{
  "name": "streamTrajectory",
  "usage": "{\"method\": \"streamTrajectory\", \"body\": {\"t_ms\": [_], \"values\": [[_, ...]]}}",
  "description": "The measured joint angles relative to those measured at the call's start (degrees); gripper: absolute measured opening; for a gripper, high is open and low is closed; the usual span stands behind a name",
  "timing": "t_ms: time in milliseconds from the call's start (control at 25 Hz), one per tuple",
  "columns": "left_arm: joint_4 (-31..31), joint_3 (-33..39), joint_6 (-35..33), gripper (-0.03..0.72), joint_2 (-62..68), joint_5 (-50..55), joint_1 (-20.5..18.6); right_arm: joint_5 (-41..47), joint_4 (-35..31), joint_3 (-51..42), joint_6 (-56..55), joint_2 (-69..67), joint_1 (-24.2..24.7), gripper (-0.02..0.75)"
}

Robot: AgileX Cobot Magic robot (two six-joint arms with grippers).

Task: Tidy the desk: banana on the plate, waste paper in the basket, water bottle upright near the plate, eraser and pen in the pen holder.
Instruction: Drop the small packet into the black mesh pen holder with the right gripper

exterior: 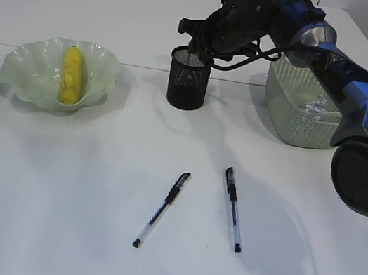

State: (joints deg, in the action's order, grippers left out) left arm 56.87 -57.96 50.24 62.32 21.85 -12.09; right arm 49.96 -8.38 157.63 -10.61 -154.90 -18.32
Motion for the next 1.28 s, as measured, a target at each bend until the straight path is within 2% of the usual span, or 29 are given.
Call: {"method": "streamTrajectory", "body": {"t_ms": [240, 1120, 1280], "values": [[0.0, 0.0, 0.0, 0.263, 0.0, 0.0, 0.0, 0.0, 0.0, 0.0, 0.0, 0.0, 0.0, 0.319], [0.0, 0.0, 0.0, 0.262, 0.0, 0.0, 0.0, 1.2, -0.9, 0.0, 0.0, 0.0, 0.0, 0.325], [0.0, 0.0, 0.0, 0.262, 0.0, 0.0, 0.0, 1.2, -1.3, 0.0, 0.0, 0.0, 0.0, 0.358]]}}
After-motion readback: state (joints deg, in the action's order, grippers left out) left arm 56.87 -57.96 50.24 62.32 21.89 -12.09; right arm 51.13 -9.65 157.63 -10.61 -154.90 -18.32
